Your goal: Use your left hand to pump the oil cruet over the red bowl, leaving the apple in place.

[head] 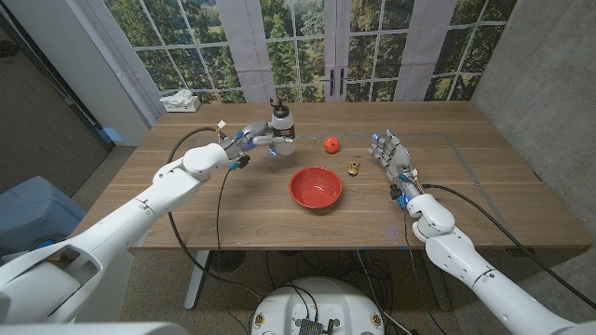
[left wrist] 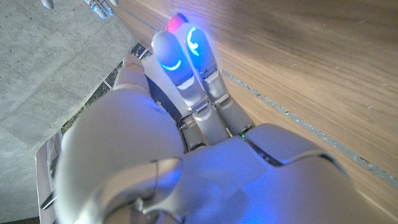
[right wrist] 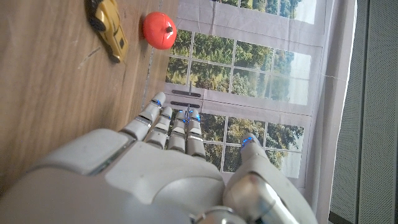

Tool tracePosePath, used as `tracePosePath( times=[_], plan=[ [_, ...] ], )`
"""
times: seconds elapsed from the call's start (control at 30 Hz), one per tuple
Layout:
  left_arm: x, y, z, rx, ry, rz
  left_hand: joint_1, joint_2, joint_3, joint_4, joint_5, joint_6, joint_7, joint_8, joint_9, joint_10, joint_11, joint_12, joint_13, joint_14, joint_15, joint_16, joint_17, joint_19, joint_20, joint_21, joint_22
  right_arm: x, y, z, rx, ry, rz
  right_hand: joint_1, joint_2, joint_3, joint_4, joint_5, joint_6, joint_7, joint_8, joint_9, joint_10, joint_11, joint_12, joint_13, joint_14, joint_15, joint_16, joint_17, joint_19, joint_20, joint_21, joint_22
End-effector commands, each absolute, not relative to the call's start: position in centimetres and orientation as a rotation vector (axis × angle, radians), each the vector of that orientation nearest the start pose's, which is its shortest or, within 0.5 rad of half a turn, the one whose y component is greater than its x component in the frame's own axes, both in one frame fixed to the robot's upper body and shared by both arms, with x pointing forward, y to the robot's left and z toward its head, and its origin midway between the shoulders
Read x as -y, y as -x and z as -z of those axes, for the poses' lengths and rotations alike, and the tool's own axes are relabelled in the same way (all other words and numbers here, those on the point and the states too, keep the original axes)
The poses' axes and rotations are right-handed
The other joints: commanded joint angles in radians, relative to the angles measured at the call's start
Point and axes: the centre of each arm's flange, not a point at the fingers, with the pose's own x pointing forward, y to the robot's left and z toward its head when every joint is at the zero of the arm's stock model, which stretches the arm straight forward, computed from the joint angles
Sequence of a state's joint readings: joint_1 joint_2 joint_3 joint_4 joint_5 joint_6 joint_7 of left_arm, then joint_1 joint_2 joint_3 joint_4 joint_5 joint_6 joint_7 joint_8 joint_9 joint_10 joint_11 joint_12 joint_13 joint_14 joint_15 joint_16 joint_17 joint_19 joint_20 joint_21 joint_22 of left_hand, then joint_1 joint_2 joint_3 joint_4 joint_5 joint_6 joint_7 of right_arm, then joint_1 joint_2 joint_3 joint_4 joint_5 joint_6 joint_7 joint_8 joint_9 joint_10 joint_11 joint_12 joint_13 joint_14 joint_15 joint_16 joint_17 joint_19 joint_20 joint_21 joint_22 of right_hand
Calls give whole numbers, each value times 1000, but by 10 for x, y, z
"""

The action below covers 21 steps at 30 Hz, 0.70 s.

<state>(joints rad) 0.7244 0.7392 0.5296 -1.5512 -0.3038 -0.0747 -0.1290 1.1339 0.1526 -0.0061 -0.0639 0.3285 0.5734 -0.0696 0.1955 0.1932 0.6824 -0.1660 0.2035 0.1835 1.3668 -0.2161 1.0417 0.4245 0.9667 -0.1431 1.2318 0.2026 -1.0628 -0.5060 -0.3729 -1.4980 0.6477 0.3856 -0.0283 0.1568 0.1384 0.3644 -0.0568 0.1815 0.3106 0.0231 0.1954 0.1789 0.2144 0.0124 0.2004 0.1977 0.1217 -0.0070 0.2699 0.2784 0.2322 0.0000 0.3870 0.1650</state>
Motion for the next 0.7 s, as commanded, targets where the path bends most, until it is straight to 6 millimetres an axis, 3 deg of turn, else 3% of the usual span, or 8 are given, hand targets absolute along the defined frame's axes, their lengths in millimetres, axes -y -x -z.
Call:
tracePosePath(
  times=[0.03, 0.7],
  plan=[
    [-244, -603, -18, 571, -607, 343, 0, 6, 7, -3, -7, 4, 1, 0, 3, 10, -3, -2, 5, 10, -3, -5, 4, -8, -65, 5, 1, 250, -593, 92, 625, -114, -281, -4, -8, 1, -1, -2, 6, 2, -5, 2, 5, 5, 2, 1, 4, 2, -2, 3, 9, -2, -4, 4],
    [-245, -580, 3, 578, -540, 215, -2, 10, 22, -4, -16, 7, -2, -1, 3, 12, -4, -5, 5, 11, -3, -10, 5, -9, -64, 5, 1, 251, -579, 98, 639, -111, -289, -4, -9, 1, -5, -2, 7, 1, -5, 2, 8, 8, 3, 1, 5, 4, -3, 1, 13, -2, -13, 4]
  ],
)
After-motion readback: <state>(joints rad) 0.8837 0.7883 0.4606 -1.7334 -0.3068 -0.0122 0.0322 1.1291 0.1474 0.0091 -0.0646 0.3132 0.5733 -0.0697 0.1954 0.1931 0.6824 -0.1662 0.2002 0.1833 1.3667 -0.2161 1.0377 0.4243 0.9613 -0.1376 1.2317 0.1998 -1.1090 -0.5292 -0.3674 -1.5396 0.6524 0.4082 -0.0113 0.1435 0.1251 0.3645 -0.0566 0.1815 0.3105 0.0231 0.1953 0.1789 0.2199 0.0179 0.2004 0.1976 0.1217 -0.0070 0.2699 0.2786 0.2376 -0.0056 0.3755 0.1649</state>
